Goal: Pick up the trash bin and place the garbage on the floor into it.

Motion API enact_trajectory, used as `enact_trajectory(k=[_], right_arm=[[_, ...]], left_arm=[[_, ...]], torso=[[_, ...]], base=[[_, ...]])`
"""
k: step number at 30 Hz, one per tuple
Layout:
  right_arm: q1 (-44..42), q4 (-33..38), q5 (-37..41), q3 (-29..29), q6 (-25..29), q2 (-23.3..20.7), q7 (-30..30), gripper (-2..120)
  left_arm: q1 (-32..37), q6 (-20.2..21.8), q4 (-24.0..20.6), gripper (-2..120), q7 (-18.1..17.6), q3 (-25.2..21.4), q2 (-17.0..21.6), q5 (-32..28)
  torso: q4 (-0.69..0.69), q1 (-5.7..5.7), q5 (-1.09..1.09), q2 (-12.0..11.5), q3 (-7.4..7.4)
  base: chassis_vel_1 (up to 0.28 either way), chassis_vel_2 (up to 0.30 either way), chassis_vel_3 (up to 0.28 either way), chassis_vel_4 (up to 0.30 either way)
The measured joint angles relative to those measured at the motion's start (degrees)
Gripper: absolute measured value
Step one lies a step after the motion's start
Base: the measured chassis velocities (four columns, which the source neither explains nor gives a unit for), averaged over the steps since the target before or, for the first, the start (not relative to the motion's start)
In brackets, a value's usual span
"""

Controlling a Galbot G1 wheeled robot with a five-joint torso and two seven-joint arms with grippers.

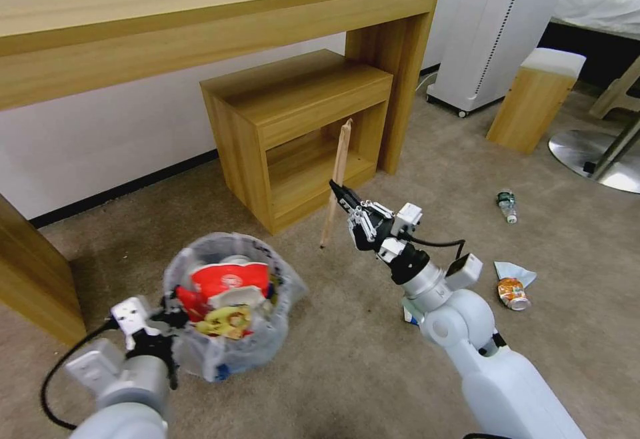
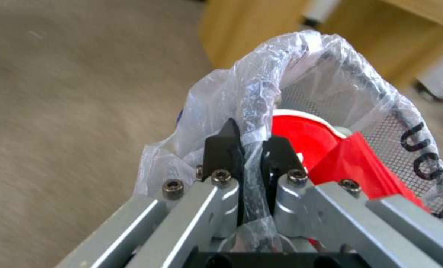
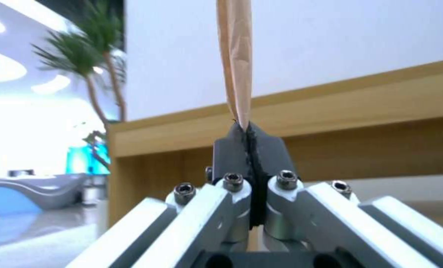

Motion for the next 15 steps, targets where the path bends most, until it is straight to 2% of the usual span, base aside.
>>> enact_trajectory(k=[5,15], right_arm=[[1.6,-3.6,-1.3,-3.0,1.4,2.0,-2.8,0],[3.9,-8.3,-2.0,-8.0,1.5,3.2,-4.1,0]], left_arm=[[1.9,1.1,-2.0,3,-0.3,5.6,0.2,-0.2],[2.0,1.5,-2.3,3,-0.4,9.3,-0.1,0.5]], torso=[[0.00,0.00,0.00,0.0,0.00],[0.00,0.00,-0.01,0.0,0.00]], base=[[0.000,0.000,0.000,0.000],[0.000,0.000,0.000,0.000]])
